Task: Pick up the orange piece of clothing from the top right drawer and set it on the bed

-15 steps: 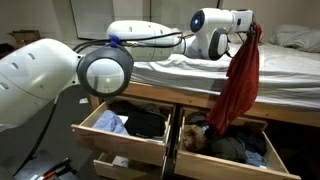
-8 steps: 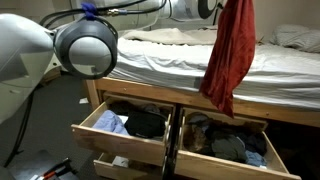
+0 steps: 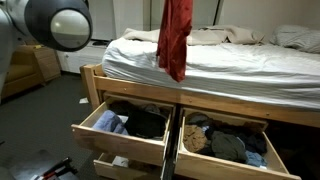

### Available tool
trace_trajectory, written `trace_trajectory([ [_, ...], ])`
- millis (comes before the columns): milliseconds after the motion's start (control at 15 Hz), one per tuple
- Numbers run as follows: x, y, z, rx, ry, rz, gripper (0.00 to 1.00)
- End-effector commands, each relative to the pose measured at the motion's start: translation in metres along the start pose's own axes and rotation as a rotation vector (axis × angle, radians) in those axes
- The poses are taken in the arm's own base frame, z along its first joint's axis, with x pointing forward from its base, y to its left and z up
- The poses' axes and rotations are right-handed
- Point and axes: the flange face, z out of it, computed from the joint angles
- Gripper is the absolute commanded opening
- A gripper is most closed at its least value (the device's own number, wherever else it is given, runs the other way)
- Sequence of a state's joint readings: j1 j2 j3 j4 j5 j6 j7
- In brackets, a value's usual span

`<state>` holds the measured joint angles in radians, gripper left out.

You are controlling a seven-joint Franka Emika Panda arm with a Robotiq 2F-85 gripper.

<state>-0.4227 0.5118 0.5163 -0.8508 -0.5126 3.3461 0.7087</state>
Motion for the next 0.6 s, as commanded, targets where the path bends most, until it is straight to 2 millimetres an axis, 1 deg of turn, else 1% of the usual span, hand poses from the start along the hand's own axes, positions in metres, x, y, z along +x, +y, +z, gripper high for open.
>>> trace_trajectory([
  [0,-0.025,-0.021,-0.004,0.052,-0.098,0.161,0.0],
  [133,-0.038,-0.011,0.0,0.065,-0.134,0.28,0.0],
  [267,-0.041,0.0,0.004,0.053,-0.188,0.38,0.0],
  [400,-0.036,0.015,0.008,0.023,-0.276,0.461,0.0],
  [533,-0.02,0.036,0.008,-0.028,-0.389,0.504,0.0],
])
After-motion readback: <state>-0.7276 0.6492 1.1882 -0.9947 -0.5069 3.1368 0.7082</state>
